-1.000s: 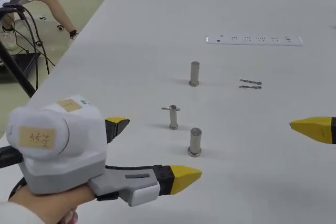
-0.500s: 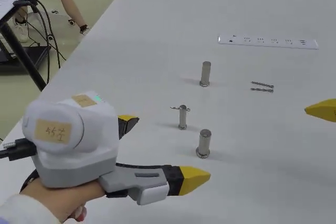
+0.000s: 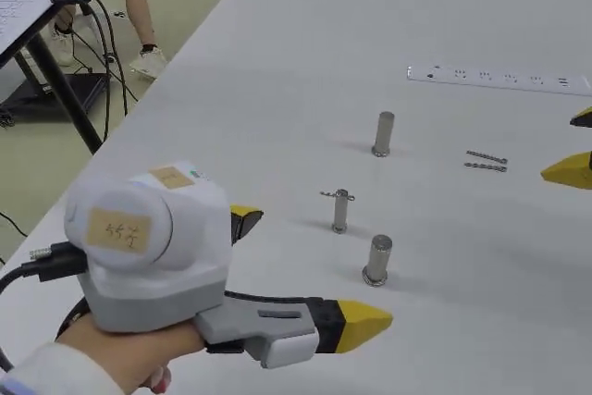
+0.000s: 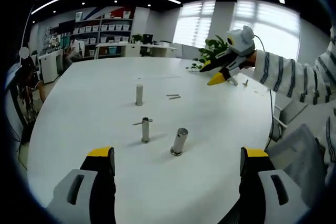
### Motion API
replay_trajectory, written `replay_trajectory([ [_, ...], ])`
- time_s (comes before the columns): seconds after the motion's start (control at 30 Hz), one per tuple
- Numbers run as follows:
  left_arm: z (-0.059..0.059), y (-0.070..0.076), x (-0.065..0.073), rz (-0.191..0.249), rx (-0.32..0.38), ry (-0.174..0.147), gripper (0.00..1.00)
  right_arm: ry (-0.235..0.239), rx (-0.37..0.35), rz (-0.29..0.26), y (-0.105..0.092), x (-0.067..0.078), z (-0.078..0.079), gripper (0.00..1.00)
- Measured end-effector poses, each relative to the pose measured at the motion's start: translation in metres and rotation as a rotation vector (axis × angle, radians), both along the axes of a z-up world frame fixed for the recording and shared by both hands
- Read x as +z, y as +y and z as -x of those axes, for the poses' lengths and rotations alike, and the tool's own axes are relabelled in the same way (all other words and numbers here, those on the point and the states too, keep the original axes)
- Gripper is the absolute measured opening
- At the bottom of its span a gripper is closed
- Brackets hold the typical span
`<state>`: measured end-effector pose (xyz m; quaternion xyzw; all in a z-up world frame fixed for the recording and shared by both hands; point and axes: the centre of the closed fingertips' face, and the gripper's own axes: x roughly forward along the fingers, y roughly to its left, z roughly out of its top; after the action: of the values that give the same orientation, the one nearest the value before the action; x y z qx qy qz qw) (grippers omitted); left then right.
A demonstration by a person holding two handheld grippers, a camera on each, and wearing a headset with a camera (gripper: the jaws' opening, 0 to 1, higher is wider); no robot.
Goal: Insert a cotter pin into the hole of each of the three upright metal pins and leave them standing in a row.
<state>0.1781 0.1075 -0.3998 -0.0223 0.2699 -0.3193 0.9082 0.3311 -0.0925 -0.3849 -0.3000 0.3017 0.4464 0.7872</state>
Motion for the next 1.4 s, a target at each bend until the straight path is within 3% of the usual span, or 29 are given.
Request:
replay_trajectory([
  [0.2, 0.002, 0.005, 0.002, -0.014, 0.004, 0.000, 0.99, 0.030, 0.035, 0.043, 0.002, -0.013, -0.012, 0.36],
  [0.3, 0.004, 0.004, 0.002, -0.010, 0.004, 0.008, 0.99, 0.003, 0.081, 0.131, -0.003, -0.019, -0.027, 0.32],
  [0.63, 0.006, 0.000, -0.007, -0.003, 0.014, 0.040, 0.99, 0.014, 0.161, 0.151, 0.008, -0.026, -0.051, 0.24],
  [0.8, 0.005, -0.001, -0.007, 0.006, 0.022, 0.042, 0.99, 0.059, 0.177, 0.151, 0.011, -0.049, -0.062, 0.17],
  [0.97, 0.007, -0.003, -0.007, -0.004, 0.010, 0.047, 0.99, 0.053, 0.202, 0.187, 0.012, -0.068, -0.069, 0.09],
  [1.23, 0.009, -0.010, -0.004, -0.004, -0.004, 0.042, 0.99, 0.117, 0.193, 0.217, 0.010, -0.095, -0.076, 0.07],
  [1.4, 0.010, -0.011, -0.008, 0.004, 0.007, 0.056, 0.99, 0.156, 0.156, 0.196, 0.011, -0.105, -0.080, 0.06],
])
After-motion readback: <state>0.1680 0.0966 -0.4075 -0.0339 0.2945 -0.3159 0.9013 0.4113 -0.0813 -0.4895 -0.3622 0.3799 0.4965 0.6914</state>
